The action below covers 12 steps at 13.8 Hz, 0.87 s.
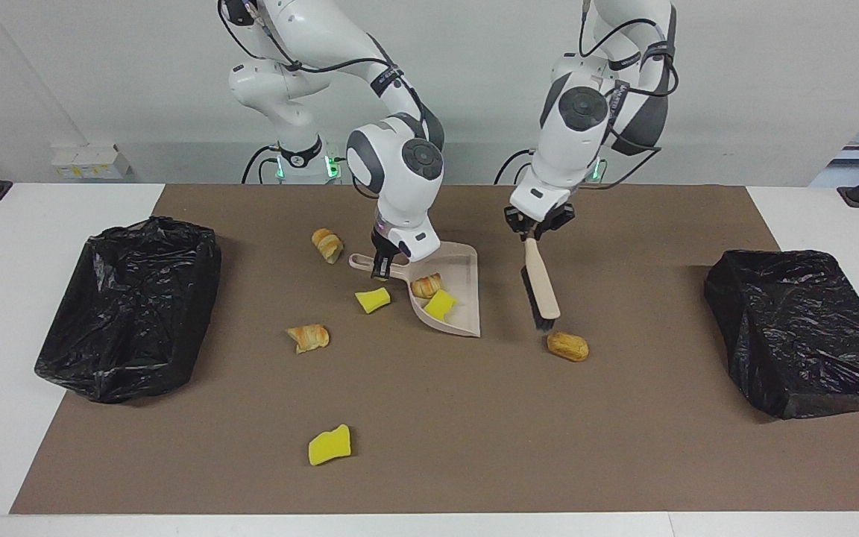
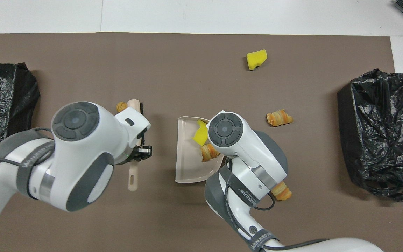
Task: Sweep and dump trash in bin
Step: 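Sweep the bread and sponge pieces into the dustpan with the left gripper's brush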
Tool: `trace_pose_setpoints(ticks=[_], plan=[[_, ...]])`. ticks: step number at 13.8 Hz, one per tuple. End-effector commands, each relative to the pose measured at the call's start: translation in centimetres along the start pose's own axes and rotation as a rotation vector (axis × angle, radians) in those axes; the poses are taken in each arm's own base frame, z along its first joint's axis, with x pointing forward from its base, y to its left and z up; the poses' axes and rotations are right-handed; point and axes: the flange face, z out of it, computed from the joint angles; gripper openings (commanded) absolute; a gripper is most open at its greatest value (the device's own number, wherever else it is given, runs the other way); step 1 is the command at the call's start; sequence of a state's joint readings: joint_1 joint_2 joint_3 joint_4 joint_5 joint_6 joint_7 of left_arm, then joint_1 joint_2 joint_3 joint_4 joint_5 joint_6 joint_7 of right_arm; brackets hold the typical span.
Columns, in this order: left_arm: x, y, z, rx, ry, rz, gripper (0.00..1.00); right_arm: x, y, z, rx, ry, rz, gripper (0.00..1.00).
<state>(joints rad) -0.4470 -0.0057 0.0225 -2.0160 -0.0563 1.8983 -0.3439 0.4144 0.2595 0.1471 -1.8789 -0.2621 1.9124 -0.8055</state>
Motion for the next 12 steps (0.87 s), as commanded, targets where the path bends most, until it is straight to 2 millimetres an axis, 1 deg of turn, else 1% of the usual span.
trace_pose_setpoints(ticks=[1,2,4,5,6,8,10,11,12], plan=[[3.7,-6.2,1.5,0.038,0.025,0.152,0.0,-0.6,-0.3,0.1,-0.011,0.001,-0.024,0.0],[4.7,-8.1,2.1,0.038,0.033,0.183,0.0,-0.6,-0.3,0.1,-0.011,0.001,-0.022,0.0],[6.4,-13.2,2.6,0.048,0.064,0.174,0.0,-0.6,-0.3,0.1,-0.011,0.001,-0.022,0.0],[7.1,-14.2,3.6,0.057,0.065,0.193,0.0,-0.6,-0.3,0.1,-0.009,0.003,-0.02,0.0],[7.6,-14.7,4.8,0.067,0.059,0.207,0.0,-0.6,-0.3,0.1,-0.009,0.003,-0.019,0.0],[7.8,-13.7,6.5,0.071,0.047,0.227,0.0,-0.6,-0.3,0.0,-0.011,0.005,-0.019,0.0],[7.1,-10.8,7.4,0.074,0.029,0.281,0.0,-0.6,-0.3,0.1,-0.01,0.004,-0.02,0.0],[6.3,-9.3,8.2,0.078,0.011,0.307,0.0,-0.6,-0.3,0.1,-0.01,0.004,-0.02,0.0],[5.3,-7.2,8.6,0.081,0.002,0.337,0.0,-0.6,-0.3,0.2,-0.009,0.003,-0.02,0.0]])
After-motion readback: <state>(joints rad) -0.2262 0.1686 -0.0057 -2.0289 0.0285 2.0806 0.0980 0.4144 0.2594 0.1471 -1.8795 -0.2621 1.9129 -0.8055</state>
